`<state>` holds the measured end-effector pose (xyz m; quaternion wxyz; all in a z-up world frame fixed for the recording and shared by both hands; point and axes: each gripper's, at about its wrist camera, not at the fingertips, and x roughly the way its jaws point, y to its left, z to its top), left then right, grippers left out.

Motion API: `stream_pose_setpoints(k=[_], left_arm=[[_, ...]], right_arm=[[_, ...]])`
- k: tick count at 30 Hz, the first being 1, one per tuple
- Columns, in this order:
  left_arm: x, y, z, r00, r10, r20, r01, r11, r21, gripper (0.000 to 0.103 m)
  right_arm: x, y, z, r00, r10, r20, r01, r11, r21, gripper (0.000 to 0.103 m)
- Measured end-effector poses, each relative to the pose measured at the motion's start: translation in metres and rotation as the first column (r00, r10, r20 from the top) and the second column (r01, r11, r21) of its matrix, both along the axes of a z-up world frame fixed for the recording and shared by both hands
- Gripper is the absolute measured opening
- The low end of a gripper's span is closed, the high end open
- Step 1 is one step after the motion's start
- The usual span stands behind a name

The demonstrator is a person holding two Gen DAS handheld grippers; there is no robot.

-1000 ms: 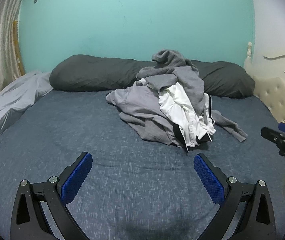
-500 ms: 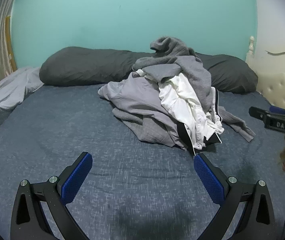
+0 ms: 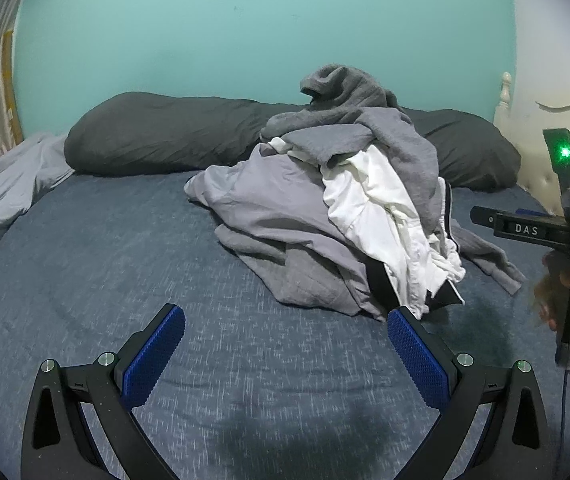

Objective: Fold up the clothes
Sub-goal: 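Move the right gripper to the grey sweater and pinch its sleeve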

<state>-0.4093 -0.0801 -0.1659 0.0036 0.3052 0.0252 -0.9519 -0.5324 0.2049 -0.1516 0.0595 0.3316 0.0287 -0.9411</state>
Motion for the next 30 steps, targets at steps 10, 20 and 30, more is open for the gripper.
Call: stream_pose_setpoints(k=[10, 20, 30], left_arm=[[-0.026, -0.003, -0.029, 1.000, -0.017, 0.008, 0.016, 0.999, 0.048, 0.103], [-0.042, 0.000, -0.044, 0.998, -0.056, 0.010, 0.056, 0.997, 0.047, 0.103], [-0.049, -0.002, -0.057, 0.998, -0.055, 0.023, 0.054, 0.997, 0.056, 0.103]], right_arm=[[-0.045, -0.018, -0.012, 0.999, 0.043, -0.008, -0.042, 0.998, 0.050, 0.103], [-0.077, -0.031, -0.017, 0.998, 0.056, -0.005, -0.055, 0.996, 0.074, 0.103], [-0.107, -0.028, -0.022, 1.000, 0.021, 0.022, -0.023, 0.998, 0.060, 0.093]])
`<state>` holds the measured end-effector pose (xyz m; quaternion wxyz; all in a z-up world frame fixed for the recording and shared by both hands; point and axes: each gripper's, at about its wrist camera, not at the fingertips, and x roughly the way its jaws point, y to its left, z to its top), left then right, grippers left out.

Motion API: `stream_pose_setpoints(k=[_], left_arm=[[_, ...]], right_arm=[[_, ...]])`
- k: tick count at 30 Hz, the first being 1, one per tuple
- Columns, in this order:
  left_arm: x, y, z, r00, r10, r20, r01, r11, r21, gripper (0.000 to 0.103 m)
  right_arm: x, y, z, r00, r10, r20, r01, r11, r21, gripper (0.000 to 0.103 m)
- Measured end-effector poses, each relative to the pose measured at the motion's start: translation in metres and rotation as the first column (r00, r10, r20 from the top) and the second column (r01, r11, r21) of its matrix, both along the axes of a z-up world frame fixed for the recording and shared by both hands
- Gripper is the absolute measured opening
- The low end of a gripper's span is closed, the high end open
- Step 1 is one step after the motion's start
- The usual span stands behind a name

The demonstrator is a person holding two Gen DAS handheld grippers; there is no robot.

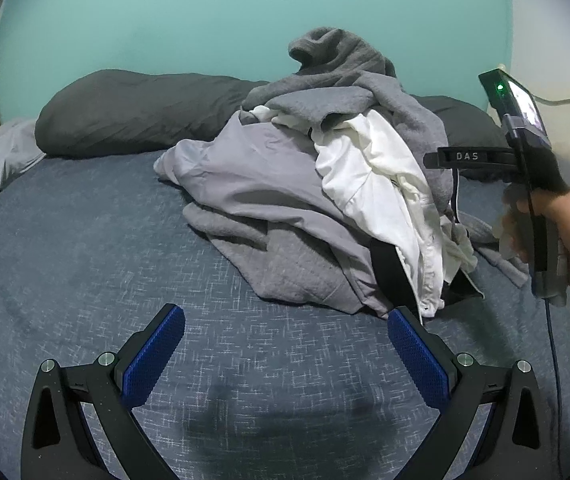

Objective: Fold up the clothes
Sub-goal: 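Move the right gripper to the grey sweater and pinch its sleeve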

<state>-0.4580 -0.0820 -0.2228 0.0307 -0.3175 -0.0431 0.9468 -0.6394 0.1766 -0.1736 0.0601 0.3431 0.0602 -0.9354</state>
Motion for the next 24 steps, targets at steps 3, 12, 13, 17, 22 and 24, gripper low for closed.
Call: stream_pose_setpoints(k=[3, 12, 13, 17, 22, 24], left_arm=[[-0.001, -0.003, -0.002, 1.000, 0.006, 0.000, -0.006, 1.000, 0.005, 0.103], [0.000, -0.004, 0.001, 1.000, 0.003, -0.013, -0.003, 1.000, 0.029, 0.103], [0.000, -0.005, 0.002, 1.000, 0.003, -0.014, -0.002, 0.999, 0.035, 0.103], [0.002, -0.006, 0.007, 1.000, 0.006, -0.021, -0.005, 0.999, 0.040, 0.103], [0.004, -0.004, 0.012, 1.000, 0.000, -0.008, 0.000, 1.000, 0.030, 0.103], [0.006, -0.003, 0.016, 1.000, 0.001, -0.009, -0.001, 1.000, 0.027, 0.103]], right_arm=[[-0.004, 0.000, -0.007, 1.000, -0.002, 0.020, 0.002, 1.000, 0.002, 0.084], [-0.010, -0.005, -0.015, 0.998, 0.050, 0.033, -0.049, 0.998, -0.029, 0.037], [-0.009, -0.005, -0.014, 0.998, 0.058, 0.031, -0.057, 0.998, -0.036, 0.032], [0.000, -0.007, -0.008, 0.996, 0.090, 0.000, -0.090, 0.995, -0.038, 0.010], [0.014, -0.003, 0.006, 0.992, 0.116, -0.050, -0.118, 0.992, -0.048, 0.003], [0.021, 0.000, 0.012, 0.990, 0.126, -0.066, -0.130, 0.990, -0.061, 0.003]])
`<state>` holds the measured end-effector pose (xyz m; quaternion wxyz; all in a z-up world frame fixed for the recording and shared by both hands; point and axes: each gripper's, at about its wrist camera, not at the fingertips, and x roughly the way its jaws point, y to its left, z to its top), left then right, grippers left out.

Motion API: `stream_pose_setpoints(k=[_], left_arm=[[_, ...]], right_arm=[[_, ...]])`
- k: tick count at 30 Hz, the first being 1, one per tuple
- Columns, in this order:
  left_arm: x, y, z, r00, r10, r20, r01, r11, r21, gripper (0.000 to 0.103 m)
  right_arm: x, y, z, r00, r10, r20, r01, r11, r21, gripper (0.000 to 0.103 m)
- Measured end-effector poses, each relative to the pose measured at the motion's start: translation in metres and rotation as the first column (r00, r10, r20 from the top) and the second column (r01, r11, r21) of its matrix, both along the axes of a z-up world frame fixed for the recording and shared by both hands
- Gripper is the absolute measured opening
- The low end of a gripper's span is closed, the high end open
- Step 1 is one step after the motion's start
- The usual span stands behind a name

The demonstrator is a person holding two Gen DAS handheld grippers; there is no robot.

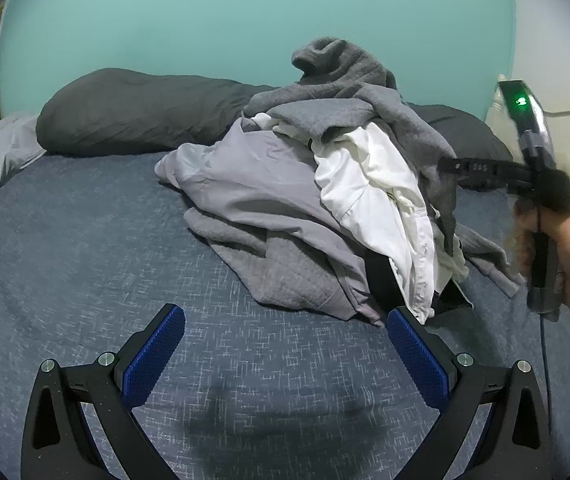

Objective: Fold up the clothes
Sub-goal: 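Move the right gripper to the grey sweater and pinch its sleeve, then pull the grey sweater sleeve out of the pile with the right gripper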

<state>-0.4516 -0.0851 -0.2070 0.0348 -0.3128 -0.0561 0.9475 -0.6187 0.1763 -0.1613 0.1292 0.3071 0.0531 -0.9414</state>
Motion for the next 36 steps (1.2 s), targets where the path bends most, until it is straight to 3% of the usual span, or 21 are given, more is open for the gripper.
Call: stream_pose_setpoints(k=[8, 20, 30, 36], left_arm=[[0.012, 0.002, 0.025, 1.000, 0.009, -0.010, -0.009, 1.000, 0.009, 0.103], [0.051, -0.009, 0.065, 0.999, 0.044, -0.017, -0.043, 0.999, 0.026, 0.103], [0.108, -0.009, 0.092, 0.998, 0.055, -0.039, -0.055, 0.998, 0.016, 0.103], [0.148, -0.002, 0.100, 0.997, 0.054, -0.051, -0.053, 0.998, 0.017, 0.103]], right_arm=[[0.037, 0.004, 0.034, 0.996, 0.070, -0.055, -0.072, 0.996, -0.051, 0.002], [0.129, 0.003, 0.079, 0.980, 0.174, -0.100, -0.184, 0.978, -0.103, 0.002], [0.238, 0.014, 0.108, 0.960, 0.242, -0.143, -0.262, 0.955, -0.138, 0.002], [0.307, 0.029, 0.101, 0.961, 0.250, -0.119, -0.265, 0.954, -0.137, 0.002]])
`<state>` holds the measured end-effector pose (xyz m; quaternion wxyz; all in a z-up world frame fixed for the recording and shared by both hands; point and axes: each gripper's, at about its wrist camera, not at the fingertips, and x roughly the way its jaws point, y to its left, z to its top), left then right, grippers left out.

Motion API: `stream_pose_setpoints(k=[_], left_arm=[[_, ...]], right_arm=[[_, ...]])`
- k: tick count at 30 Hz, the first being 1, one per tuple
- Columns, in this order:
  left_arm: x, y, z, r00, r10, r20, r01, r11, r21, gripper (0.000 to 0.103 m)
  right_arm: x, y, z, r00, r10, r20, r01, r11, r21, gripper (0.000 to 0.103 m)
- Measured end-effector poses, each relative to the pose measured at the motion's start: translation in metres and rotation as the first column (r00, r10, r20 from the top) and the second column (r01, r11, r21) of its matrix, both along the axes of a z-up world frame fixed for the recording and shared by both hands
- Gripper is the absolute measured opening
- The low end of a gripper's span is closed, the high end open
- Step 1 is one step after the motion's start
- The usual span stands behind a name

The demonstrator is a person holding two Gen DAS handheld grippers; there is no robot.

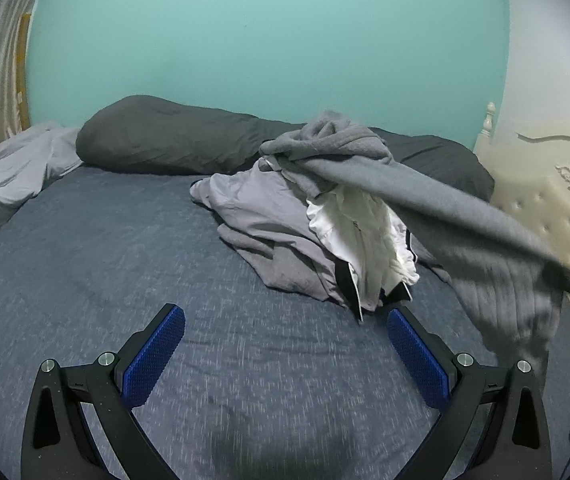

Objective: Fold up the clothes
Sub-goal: 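Pull the grey sweater sleeve out of the pile with the right gripper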

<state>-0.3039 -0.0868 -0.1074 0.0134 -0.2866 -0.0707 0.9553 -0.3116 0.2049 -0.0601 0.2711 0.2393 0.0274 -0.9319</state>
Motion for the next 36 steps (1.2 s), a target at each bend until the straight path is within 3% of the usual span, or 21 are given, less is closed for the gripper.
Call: stream_pose_setpoints(k=[14, 20, 28, 36], left_arm=[[0.065, 0.008, 0.018, 0.998, -0.031, -0.058, 0.029, 0.999, -0.025, 0.103], [0.073, 0.008, 0.012, 0.998, -0.030, -0.052, 0.028, 0.999, -0.022, 0.103], [0.073, 0.001, -0.020, 1.000, -0.002, -0.026, 0.002, 1.000, 0.002, 0.103], [0.063, 0.000, -0.056, 1.000, -0.020, 0.003, 0.020, 1.000, 0.011, 0.103]], right_arm=[[0.110, 0.009, -0.039, 0.995, 0.040, 0.091, -0.043, 0.999, 0.030, 0.002], [0.106, 0.008, -0.066, 0.986, 0.013, 0.166, -0.024, 0.998, 0.063, 0.002], [0.085, 0.023, -0.098, 0.967, -0.066, 0.247, 0.050, 0.996, 0.069, 0.005], [0.052, 0.032, -0.104, 0.960, -0.130, 0.247, 0.110, 0.990, 0.091, 0.025]])
